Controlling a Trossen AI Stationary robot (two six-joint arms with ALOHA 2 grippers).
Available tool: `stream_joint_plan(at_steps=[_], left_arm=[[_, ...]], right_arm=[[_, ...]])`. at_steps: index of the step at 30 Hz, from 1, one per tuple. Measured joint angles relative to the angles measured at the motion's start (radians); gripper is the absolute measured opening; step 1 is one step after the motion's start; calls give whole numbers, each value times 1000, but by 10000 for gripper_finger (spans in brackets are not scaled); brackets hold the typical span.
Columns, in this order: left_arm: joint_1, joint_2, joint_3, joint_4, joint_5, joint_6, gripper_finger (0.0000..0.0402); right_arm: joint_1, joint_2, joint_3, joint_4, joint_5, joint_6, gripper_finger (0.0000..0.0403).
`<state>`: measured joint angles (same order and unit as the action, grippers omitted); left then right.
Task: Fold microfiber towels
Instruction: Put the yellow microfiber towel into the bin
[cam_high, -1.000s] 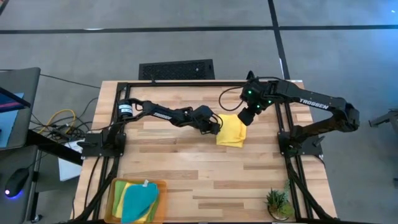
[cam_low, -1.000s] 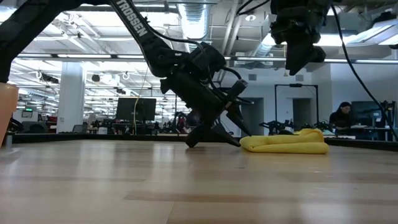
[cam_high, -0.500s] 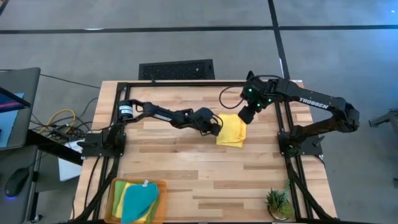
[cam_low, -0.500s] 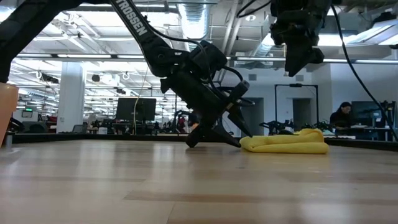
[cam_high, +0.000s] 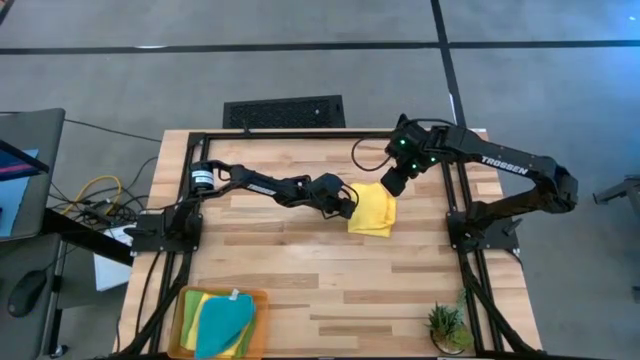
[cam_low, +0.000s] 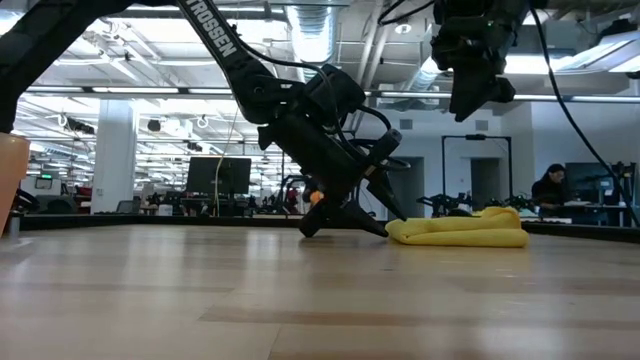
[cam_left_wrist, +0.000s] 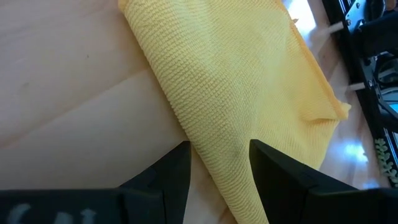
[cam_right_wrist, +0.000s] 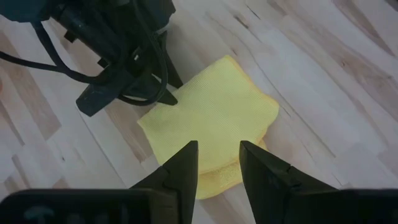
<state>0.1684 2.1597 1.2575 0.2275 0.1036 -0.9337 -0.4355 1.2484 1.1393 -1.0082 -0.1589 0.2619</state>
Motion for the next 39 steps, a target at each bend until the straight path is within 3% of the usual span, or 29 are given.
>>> stream_joint_plan(at_steps=[13,29,39], left_arm=[[-5,0,0,2,18,-2,155],[-65,3,-1,-20,-63,377,155],[-66,23,11,-22,-72,371,153]], right_arm=[[0,0,0,2,0,0,140],[0,0,0,19,0,0,138],[0,0,0,22,0,0,138]])
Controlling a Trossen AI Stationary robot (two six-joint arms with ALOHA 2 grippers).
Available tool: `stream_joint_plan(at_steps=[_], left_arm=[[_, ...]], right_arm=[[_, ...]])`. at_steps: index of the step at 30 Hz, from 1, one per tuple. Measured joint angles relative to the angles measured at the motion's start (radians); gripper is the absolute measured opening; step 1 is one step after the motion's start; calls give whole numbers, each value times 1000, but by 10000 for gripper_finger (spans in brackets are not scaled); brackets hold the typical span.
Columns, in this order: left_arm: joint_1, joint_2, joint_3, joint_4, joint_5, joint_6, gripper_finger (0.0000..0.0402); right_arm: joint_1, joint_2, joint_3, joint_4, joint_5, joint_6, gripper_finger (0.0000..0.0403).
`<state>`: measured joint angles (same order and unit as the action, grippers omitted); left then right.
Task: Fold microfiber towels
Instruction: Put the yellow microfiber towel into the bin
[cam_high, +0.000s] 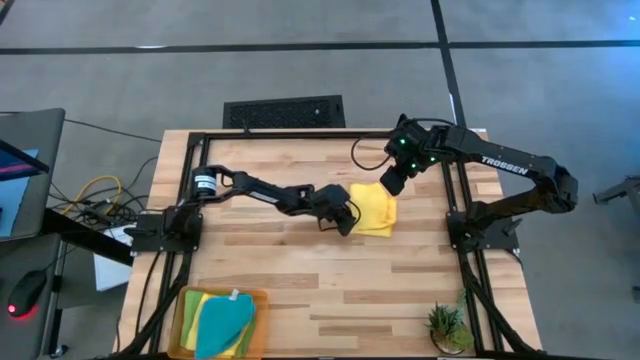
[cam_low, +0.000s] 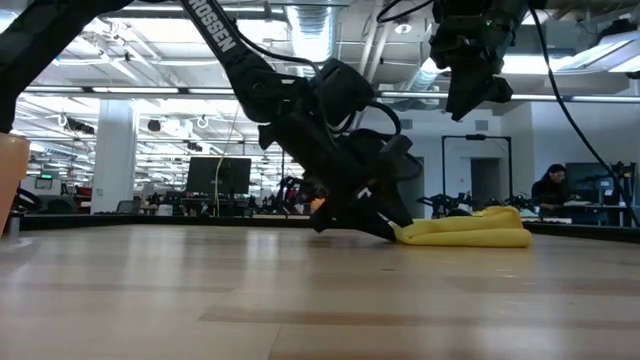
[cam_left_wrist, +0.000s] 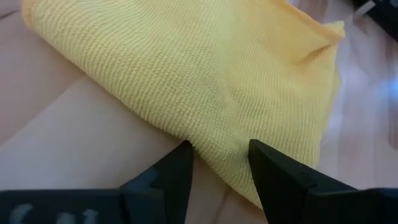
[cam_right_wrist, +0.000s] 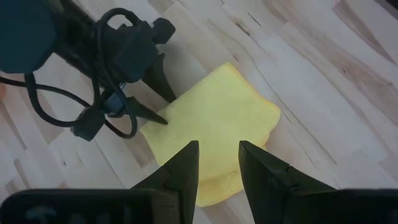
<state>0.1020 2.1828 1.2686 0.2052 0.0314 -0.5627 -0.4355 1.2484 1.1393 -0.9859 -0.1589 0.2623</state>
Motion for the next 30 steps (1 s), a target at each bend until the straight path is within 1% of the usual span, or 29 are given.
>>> stream_joint_plan(at_steps=[2,4,9,10,12,16,20,24,27,30], left_arm=[[2,20,16,1,24,-15,140],[3,38,36,-1,42,-22,115],[14,37,57,-17,62,22,22],[17,37,61,-22,70,31,12],[25,38,77,-44,87,40,9],[50,40,115,-111,153,75,3],[68,20,145,-244,165,107,2],[87,-43,156,-414,155,102,1],[90,-109,158,-508,144,139,1],[87,-168,161,-574,148,166,1]], right_arm=[[0,0,0,0,0,0,139],[0,0,0,0,0,0,138],[0,0,0,0,0,0,135],[0,0,0,0,0,0,135],[0,0,0,0,0,0,134],[0,0,0,0,0,0,134],[0,0,0,0,0,-3,132],[0,0,0,-1,0,-55,133],[3,0,0,-1,0,-102,131],[3,0,0,0,0,-113,129]])
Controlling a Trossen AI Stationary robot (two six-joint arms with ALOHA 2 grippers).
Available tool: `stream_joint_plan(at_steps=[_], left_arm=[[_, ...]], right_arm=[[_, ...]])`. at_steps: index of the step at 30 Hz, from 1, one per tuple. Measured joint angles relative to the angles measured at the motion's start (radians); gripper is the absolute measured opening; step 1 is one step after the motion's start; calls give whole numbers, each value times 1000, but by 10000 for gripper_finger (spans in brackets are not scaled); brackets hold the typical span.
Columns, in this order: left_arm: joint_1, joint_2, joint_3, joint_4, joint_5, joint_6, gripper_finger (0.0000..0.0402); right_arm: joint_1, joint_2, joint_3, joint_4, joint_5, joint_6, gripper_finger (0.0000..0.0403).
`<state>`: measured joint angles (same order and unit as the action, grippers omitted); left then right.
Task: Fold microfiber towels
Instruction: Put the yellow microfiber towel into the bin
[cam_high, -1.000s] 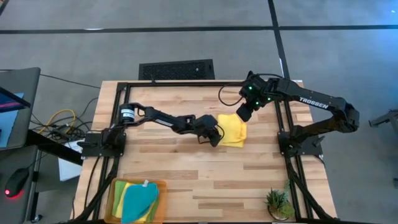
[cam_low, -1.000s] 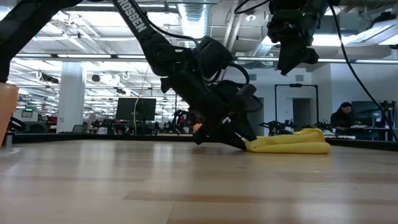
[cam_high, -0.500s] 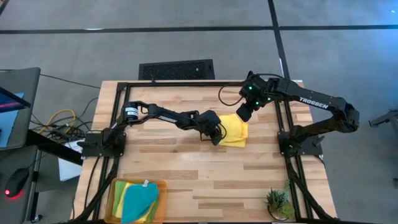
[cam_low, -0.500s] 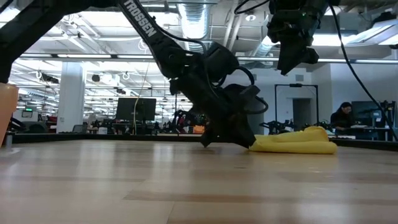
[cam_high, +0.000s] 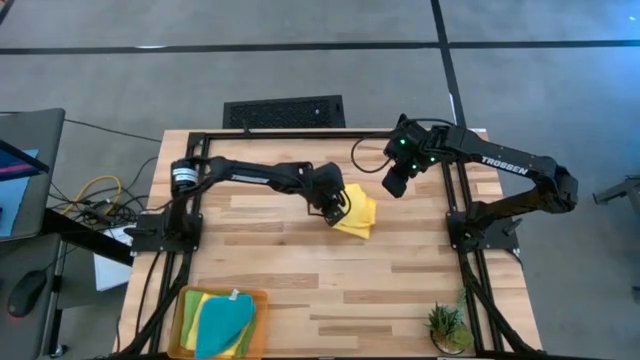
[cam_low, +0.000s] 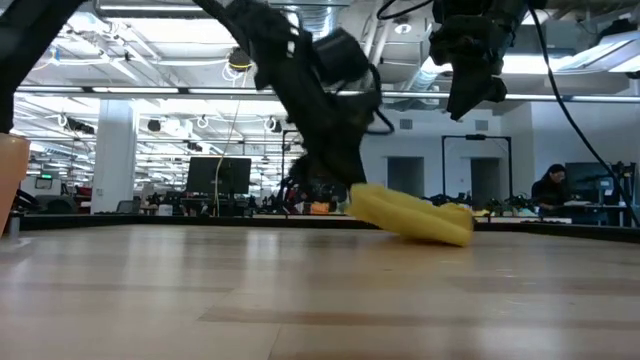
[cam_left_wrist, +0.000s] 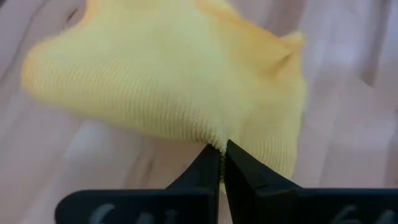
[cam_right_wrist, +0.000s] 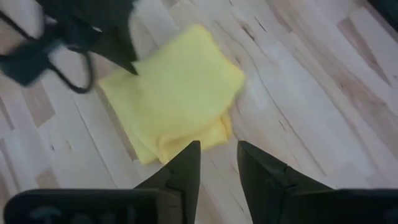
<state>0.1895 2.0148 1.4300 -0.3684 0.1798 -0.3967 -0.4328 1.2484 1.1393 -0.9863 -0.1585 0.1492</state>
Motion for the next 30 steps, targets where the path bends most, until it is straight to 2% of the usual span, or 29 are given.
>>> stream_joint_plan(at_steps=[9,15,19,24,30], left_arm=[[-12,-97,0,-182,0,-2,0],[-15,-103,0,-211,4,-12,0],[-15,-120,1,-248,45,43,0],[-16,-146,1,-400,53,97,0],[-55,-205,1,-544,70,65,0]], right_arm=[[0,0,0,0,1,-30,128],[-1,0,0,5,3,-80,127],[-1,0,0,8,3,-86,127],[0,0,0,8,3,-105,127],[0,0,0,8,-1,-158,127]])
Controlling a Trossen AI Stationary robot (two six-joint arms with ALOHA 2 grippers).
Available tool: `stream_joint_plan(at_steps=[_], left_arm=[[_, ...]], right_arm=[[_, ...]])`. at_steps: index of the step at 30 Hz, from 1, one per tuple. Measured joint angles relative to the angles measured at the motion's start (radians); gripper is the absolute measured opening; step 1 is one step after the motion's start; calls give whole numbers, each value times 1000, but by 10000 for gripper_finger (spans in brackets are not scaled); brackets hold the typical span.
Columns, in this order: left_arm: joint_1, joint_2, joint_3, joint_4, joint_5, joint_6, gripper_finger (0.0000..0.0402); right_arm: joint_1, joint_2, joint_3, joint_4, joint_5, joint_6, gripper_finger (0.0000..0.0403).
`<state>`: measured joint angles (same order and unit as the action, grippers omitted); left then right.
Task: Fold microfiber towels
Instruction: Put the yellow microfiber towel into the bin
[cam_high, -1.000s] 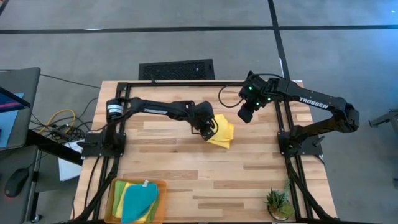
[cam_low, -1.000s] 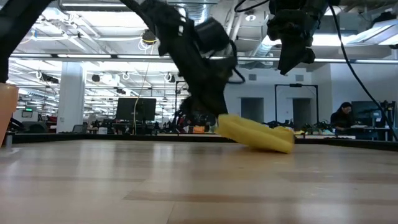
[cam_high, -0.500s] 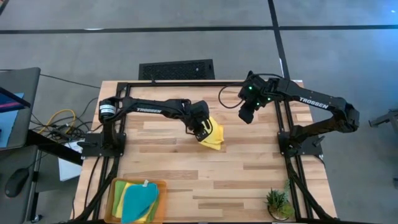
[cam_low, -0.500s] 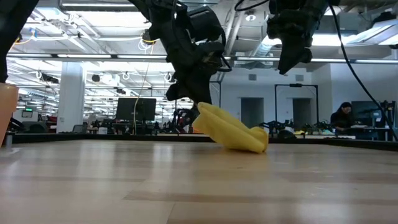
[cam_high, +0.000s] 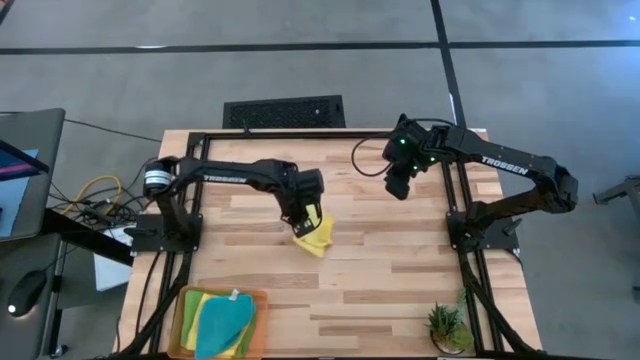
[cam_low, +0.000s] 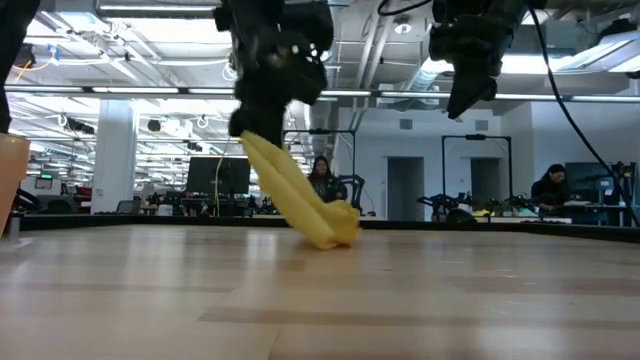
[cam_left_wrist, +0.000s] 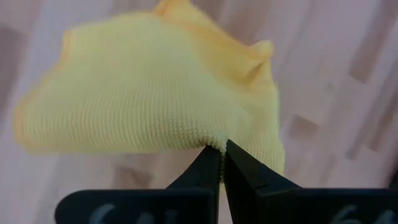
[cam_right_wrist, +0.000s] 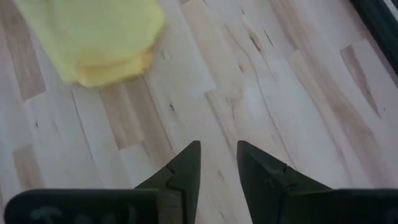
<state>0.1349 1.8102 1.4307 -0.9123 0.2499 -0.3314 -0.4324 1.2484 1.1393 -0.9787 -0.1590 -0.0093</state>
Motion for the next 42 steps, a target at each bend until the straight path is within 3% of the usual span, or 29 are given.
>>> stream_joint_plan(at_steps=[3,11,24,35,42], left_arm=[[-32,-37,0,-54,21,-42,0],[-150,-122,0,-113,-13,-179,0],[-407,-276,0,-289,-83,-504,0],[-708,-339,0,-279,-73,-907,0],[-868,-337,-35,-212,-139,-1131,0]], right_arm=[[0,0,0,0,-6,-48,127],[3,0,0,35,-180,-97,127],[119,0,0,156,-183,-17,127],[258,0,0,242,-184,2,127],[306,0,0,319,-184,38,127]])
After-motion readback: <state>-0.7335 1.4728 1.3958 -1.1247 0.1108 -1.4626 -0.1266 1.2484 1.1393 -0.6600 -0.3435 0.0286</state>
